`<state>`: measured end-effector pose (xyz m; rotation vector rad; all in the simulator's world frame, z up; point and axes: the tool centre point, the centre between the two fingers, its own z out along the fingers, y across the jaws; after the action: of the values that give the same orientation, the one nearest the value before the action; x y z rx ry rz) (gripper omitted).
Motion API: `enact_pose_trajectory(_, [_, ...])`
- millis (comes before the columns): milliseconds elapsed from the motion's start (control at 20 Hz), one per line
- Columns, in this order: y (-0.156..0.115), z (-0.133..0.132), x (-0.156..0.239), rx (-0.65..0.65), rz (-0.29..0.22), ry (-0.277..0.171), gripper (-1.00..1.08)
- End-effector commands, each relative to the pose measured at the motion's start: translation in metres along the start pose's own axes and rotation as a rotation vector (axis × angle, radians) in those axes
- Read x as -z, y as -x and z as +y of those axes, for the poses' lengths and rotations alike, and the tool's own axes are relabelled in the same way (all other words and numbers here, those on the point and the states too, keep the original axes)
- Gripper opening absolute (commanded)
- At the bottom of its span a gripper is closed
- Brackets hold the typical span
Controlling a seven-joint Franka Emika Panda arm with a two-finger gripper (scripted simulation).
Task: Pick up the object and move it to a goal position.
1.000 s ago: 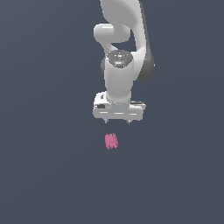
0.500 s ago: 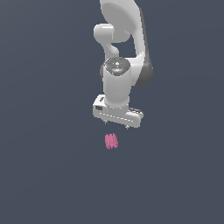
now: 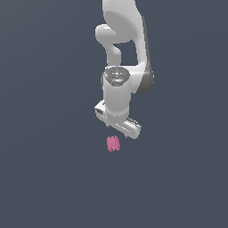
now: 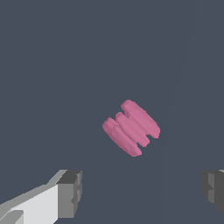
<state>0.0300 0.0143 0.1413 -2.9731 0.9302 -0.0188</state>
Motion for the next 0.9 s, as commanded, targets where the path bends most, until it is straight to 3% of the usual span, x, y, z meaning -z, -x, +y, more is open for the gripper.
enact_pose_trajectory(0, [-0.002,0.0,-0.005,-0.074,-0.001,0.002,1.0])
enact_pose_trajectory(850, [-0.017,0.004,-0.038,-0.556,0.0,0.02,1.0])
